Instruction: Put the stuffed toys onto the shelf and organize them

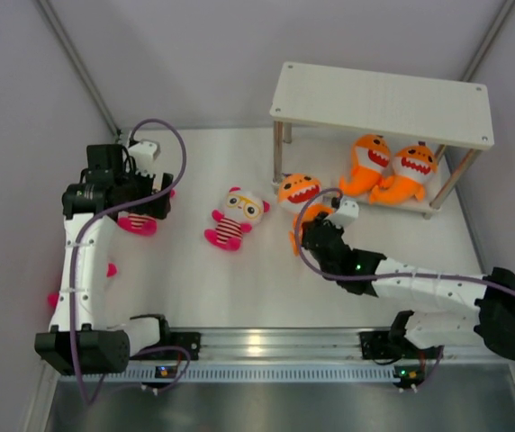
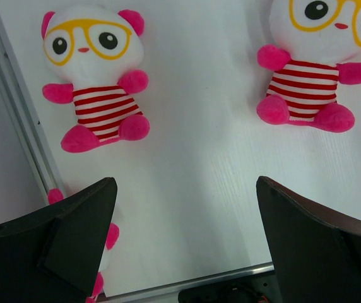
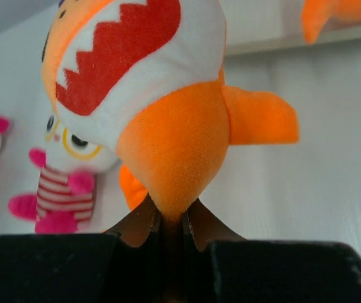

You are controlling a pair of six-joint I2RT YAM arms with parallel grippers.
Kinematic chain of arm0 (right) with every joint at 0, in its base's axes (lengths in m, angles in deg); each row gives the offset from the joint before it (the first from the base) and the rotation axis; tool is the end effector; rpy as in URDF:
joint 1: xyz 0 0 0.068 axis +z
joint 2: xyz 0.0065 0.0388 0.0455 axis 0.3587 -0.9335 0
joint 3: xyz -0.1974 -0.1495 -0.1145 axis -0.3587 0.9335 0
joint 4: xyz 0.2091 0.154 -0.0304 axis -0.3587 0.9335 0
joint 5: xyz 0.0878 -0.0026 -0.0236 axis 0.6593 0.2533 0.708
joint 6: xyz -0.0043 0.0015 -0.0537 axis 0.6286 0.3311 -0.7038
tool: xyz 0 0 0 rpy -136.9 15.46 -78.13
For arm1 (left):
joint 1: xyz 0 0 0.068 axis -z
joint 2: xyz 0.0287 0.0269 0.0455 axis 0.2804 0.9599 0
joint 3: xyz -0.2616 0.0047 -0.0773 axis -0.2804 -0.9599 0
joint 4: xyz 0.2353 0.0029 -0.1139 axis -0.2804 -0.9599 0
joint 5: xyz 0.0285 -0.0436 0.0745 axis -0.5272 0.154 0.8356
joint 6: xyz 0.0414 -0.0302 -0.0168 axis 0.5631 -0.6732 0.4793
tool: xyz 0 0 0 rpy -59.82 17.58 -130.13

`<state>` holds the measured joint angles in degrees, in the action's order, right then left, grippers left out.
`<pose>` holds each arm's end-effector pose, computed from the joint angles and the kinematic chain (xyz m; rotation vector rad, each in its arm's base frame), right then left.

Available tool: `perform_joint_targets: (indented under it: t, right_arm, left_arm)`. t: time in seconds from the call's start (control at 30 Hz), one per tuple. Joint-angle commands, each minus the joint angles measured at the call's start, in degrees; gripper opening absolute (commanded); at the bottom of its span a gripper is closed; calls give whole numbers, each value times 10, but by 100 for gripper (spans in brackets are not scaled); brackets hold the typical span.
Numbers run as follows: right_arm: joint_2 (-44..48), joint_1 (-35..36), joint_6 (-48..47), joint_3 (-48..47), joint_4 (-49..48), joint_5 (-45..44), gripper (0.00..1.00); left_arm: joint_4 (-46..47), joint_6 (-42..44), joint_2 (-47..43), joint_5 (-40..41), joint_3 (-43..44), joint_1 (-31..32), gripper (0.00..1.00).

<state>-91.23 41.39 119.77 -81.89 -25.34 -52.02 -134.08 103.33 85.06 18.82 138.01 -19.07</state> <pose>0.1338 0.1995 0.2357 0.2276 1.9154 0.4279 0.2210 0.0042 0.3885 0.3510 2.3625 -0.0669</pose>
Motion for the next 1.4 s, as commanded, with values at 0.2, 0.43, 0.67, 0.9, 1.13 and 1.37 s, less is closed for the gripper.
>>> perform_joint_targets:
  t: [0.2,0.43,0.67,0.9,1.13,1.37]
  right_arm:
    - [-213,-180,70,-231,8,-43,0]
    - [-342,-218,50,-338,9,-61,0]
    - [-399,-253,16,-376,-19,-52,0]
    - [-424,-268,3,-382,-21,-47,8]
    - [-415,-270,5,-359,-33,-33,44]
    - [-363,-260,-28,-320,-68,-32,70]
  left_arm:
    - [15,1,-29,31,-14,1,98]
    - [14,4,-29,34,-21,2,98]
    - [14,5,-25,28,-25,2,98]
    - [15,8,-27,29,-29,1,98]
    - [14,15,-30,26,-35,2,98]
    - [14,23,-31,21,-51,2,98]
